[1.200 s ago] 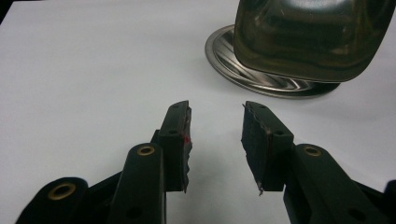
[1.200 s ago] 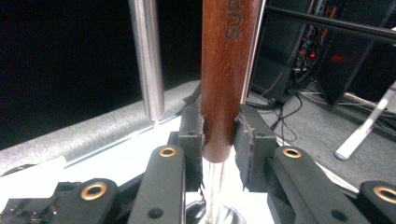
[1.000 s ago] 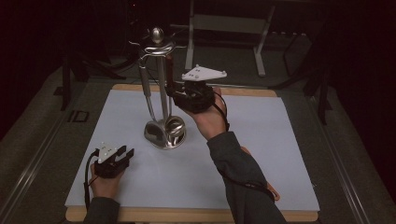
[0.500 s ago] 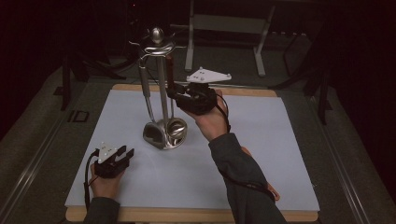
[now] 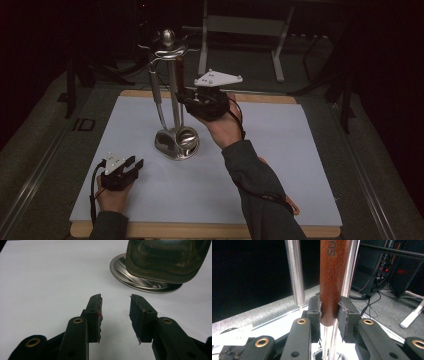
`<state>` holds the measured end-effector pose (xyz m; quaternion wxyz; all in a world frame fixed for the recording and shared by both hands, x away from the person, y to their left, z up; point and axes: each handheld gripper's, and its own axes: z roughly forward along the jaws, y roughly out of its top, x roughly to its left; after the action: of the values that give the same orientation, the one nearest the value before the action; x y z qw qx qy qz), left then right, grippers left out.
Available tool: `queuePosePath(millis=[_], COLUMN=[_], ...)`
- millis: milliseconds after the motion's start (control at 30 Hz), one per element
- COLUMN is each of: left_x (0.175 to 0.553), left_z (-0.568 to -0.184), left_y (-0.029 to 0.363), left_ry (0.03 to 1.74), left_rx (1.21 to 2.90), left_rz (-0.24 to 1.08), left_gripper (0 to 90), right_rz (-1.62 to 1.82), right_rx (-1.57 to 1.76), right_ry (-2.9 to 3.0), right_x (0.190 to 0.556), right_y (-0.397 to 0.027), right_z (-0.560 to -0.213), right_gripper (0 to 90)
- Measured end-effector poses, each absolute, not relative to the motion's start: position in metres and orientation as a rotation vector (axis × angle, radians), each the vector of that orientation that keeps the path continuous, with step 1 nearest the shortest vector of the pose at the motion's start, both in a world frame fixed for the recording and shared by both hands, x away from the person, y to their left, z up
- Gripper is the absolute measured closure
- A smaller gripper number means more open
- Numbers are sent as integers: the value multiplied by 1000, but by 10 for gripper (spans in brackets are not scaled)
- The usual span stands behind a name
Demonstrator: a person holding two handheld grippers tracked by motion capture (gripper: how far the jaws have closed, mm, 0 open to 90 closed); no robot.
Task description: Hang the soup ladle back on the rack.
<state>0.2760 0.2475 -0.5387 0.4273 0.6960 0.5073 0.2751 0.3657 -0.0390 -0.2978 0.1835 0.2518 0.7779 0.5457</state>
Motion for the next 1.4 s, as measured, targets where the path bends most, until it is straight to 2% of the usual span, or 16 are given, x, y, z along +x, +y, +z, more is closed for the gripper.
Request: queuePosePath(millis=[333, 567, 900, 1400], left_x=[276, 276, 277, 276], left_z=[-539, -539, -539, -539], left_y=[248, 247, 248, 250], left_ry=[1267, 1268, 1284, 1279], left_rx=[1738, 1734, 1733, 1708], left_rz=[688, 689, 681, 679], left_gripper=[622, 622, 622, 623], right_rz=[1475, 1509, 1451, 1307], right_rx=[723, 713, 669, 718], right_ry=[2221, 2204, 2232, 2299], right_x=[372, 369, 365, 379], right_y=[-36, -44, -62, -77], right_z=[-296, -299, -301, -316], right_gripper=[730, 688, 684, 667])
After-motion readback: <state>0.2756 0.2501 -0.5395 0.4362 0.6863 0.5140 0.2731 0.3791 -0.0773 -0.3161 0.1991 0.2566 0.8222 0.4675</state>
